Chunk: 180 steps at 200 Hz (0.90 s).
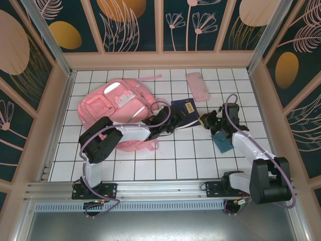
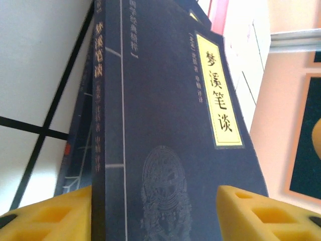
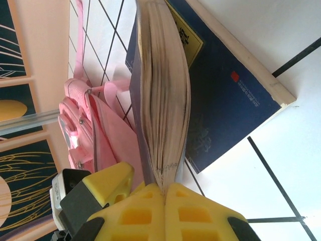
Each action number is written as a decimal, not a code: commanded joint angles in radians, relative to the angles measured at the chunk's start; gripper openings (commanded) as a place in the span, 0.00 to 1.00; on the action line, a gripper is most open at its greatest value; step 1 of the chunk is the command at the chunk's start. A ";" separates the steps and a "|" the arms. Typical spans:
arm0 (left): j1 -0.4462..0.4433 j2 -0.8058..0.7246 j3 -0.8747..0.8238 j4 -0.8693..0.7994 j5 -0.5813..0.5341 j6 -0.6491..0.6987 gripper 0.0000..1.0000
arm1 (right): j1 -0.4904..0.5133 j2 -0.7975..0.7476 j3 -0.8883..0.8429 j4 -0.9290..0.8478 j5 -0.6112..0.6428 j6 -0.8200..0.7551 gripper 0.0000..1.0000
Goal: Pack the student bag
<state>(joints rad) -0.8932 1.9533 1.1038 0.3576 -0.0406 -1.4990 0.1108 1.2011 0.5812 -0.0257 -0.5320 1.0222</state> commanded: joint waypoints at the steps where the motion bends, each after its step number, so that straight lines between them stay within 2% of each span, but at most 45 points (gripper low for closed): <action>1: -0.004 0.017 0.002 0.167 0.047 -0.003 0.48 | -0.007 -0.027 -0.021 0.000 -0.068 -0.033 0.04; 30: -0.003 0.008 -0.007 0.186 0.043 0.004 0.25 | -0.018 -0.053 -0.033 -0.037 -0.030 -0.051 0.06; 51: -0.005 -0.010 -0.001 0.197 0.045 0.036 0.10 | -0.033 -0.068 -0.049 -0.021 -0.041 -0.048 0.15; 58: -0.003 -0.019 0.003 0.198 0.043 0.048 0.05 | -0.035 -0.074 -0.049 -0.022 -0.047 -0.051 0.23; 68: -0.003 -0.039 0.009 0.197 0.039 0.071 0.00 | -0.036 -0.087 -0.050 -0.020 -0.059 -0.048 0.42; 84: -0.004 -0.074 0.027 0.182 0.026 0.112 0.00 | -0.034 -0.132 -0.068 0.022 -0.091 -0.009 0.70; 101: -0.004 -0.109 0.039 0.169 0.007 0.135 0.00 | -0.030 -0.192 -0.121 0.169 -0.152 0.088 0.85; 130: -0.005 -0.146 0.035 0.215 -0.012 0.124 0.00 | 0.015 -0.237 -0.166 0.350 -0.150 0.262 0.92; 163: -0.003 -0.180 0.021 0.299 -0.022 0.096 0.00 | 0.138 -0.232 -0.198 0.495 -0.042 0.409 0.93; 180: -0.005 -0.198 0.015 0.316 -0.034 0.086 0.00 | 0.204 -0.223 -0.207 0.588 0.053 0.459 0.94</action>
<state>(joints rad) -0.8932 1.8107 1.1030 0.5549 -0.0410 -1.4036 0.2466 0.9779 0.3962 0.3599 -0.5976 1.3468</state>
